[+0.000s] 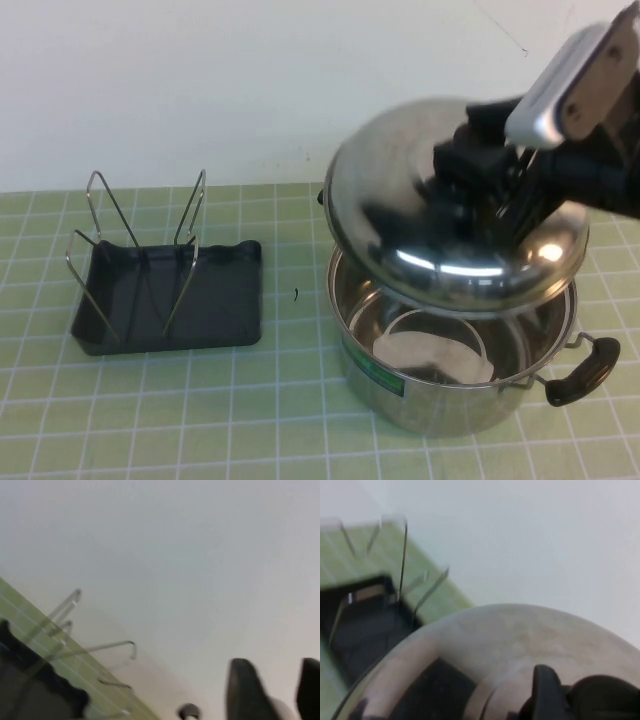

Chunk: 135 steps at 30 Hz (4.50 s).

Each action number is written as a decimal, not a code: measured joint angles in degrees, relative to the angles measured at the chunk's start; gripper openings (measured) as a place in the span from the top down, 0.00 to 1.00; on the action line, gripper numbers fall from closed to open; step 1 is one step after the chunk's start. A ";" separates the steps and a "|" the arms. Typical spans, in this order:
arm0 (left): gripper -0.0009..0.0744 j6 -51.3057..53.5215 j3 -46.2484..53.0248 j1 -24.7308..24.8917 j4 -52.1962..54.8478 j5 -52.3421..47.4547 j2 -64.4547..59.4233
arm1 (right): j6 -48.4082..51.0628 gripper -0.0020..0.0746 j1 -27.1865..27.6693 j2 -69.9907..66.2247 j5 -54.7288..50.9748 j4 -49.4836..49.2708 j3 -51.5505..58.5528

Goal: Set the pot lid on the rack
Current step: Hand over the pot lid, then place the pot lid on the pot rack

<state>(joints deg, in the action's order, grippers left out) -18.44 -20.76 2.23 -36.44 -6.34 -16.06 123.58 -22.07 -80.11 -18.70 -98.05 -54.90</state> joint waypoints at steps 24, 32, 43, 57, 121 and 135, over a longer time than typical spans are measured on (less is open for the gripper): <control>0.26 40.77 -0.11 0.00 -60.43 -23.50 -0.14 | -11.30 0.53 -20.35 3.35 -17.28 1.10 -6.64; 0.36 43.71 -0.11 0.00 -60.43 -26.49 -0.14 | -11.30 0.53 -26.42 -2.18 -16.84 1.22 -11.74; 0.75 43.92 -0.45 -0.18 -61.52 -26.07 -0.14 | -10.70 0.52 -26.54 -5.22 -16.68 2.18 -13.05; 0.80 50.68 -1.91 -0.40 -59.18 -30.69 -0.31 | -11.07 0.16 -26.70 -5.22 -18.12 1.51 -14.50; 0.36 90.13 -34.74 -0.40 -61.12 -24.10 -71.03 | -29.08 0.97 -26.70 25.06 6.73 27.91 -3.16; 0.49 105.74 -41.74 -0.40 -60.82 -16.19 -59.40 | -14.50 0.97 -26.70 25.06 22.94 27.78 -3.16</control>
<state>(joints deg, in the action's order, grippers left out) 87.29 -62.50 1.83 -97.26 -22.53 -75.46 109.08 -48.77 -55.05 4.25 -70.27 -58.07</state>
